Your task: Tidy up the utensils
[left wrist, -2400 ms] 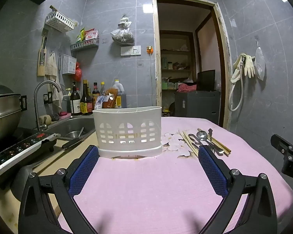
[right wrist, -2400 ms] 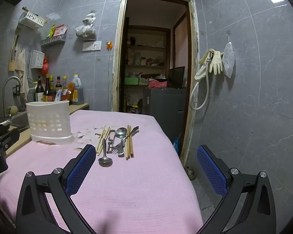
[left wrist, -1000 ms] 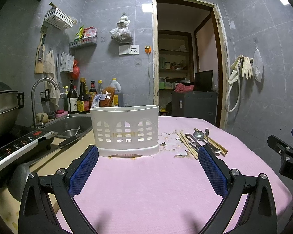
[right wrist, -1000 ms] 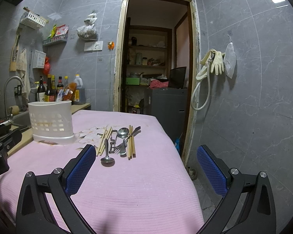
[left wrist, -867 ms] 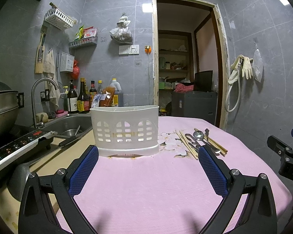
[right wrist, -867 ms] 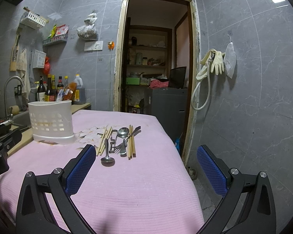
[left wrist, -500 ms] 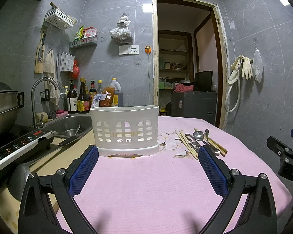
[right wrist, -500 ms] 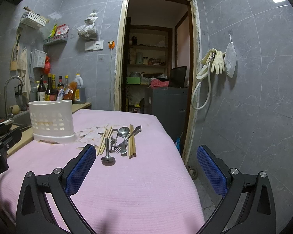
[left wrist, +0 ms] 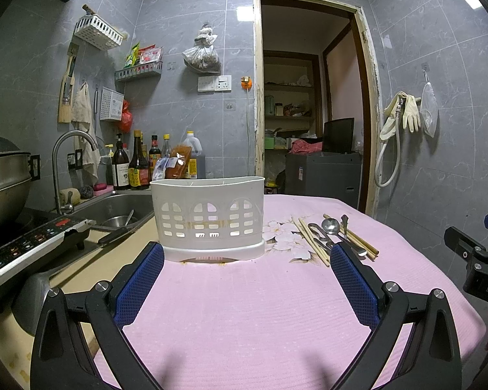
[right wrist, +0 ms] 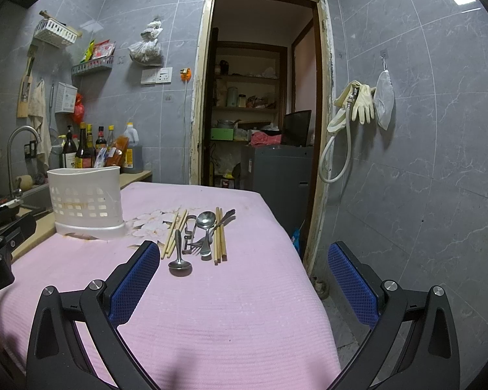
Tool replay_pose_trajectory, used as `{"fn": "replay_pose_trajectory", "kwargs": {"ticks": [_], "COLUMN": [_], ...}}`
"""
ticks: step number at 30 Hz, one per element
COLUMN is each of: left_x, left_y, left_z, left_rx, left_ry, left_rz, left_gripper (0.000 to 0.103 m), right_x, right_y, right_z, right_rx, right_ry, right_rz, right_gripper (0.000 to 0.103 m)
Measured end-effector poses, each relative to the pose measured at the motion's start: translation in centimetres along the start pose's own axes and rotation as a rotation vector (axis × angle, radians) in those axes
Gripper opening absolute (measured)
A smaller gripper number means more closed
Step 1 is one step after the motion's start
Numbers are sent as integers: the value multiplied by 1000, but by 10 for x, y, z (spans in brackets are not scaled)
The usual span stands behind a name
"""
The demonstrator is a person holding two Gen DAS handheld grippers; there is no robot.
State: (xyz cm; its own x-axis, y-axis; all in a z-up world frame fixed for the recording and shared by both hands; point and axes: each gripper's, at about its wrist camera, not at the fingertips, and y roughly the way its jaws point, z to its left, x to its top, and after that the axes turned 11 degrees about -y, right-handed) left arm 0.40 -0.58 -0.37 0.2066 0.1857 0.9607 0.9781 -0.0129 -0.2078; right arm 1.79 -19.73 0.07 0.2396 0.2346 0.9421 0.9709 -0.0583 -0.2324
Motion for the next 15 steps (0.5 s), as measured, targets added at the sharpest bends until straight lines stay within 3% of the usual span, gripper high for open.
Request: {"fn": "replay_pose_trajectory", "kwargs": {"ticks": [15], "left_x": [0], "left_y": [-1], "left_z": [1], "left_rx": [-1], "left_ry": [-1], "left_rz": [0], "left_gripper": [100], "right_x": [0], "right_y": [1], "right_z": [-1], "right_rx": [0], "right_ry": [0], "right_rz": [1], "right_gripper": [103]}}
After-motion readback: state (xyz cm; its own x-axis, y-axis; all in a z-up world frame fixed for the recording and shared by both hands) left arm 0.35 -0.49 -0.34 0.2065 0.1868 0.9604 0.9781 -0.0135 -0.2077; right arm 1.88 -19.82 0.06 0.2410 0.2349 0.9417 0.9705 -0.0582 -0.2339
